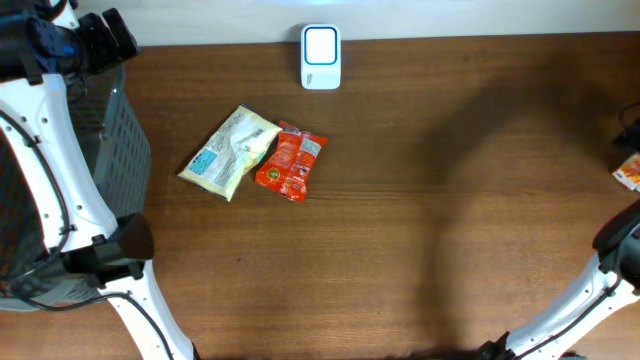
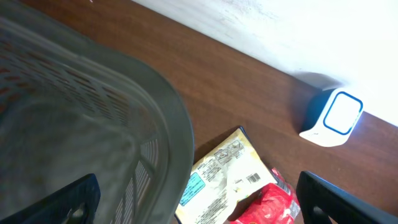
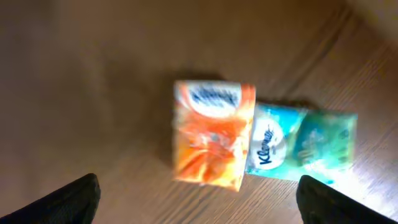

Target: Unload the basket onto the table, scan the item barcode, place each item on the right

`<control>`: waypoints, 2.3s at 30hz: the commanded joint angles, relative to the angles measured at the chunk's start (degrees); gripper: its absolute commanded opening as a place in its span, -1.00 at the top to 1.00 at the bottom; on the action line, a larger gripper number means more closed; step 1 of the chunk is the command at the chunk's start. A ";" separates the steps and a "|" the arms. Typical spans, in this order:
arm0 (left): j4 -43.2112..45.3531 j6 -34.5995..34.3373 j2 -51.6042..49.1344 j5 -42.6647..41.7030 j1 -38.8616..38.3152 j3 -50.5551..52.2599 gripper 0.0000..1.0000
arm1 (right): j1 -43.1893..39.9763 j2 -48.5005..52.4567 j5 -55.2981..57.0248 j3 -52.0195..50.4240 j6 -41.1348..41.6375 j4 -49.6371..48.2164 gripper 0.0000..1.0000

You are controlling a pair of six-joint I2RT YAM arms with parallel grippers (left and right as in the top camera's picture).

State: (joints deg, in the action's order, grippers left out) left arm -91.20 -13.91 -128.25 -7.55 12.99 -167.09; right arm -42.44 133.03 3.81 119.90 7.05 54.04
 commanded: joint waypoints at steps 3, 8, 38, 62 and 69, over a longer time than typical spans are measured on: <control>0.02 0.68 0.24 -0.57 0.20 -0.33 -0.98 | 6.32 -14.78 -59.25 2.29 -5.64 7.28 -0.97; 0.02 0.68 0.24 -0.59 0.20 -0.33 -0.98 | 28.02 -13.70 -50.03 -4.83 -12.81 20.74 -0.97; 0.02 0.68 0.24 -0.59 0.20 -0.33 -0.98 | 76.50 -1.92 -13.99 -22.60 27.28 -14.25 0.80; 0.02 0.68 0.24 -0.59 0.15 -0.33 -0.98 | 76.54 -16.61 21.84 -18.10 21.55 4.83 0.92; 0.02 0.70 0.24 -0.59 0.15 -0.33 -0.98 | 76.54 -22.67 8.28 -19.47 6.45 20.55 -0.81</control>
State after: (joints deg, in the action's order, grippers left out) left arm -91.20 -13.91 -128.25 -7.55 12.99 -167.09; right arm 33.80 111.13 20.29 102.56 22.98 73.08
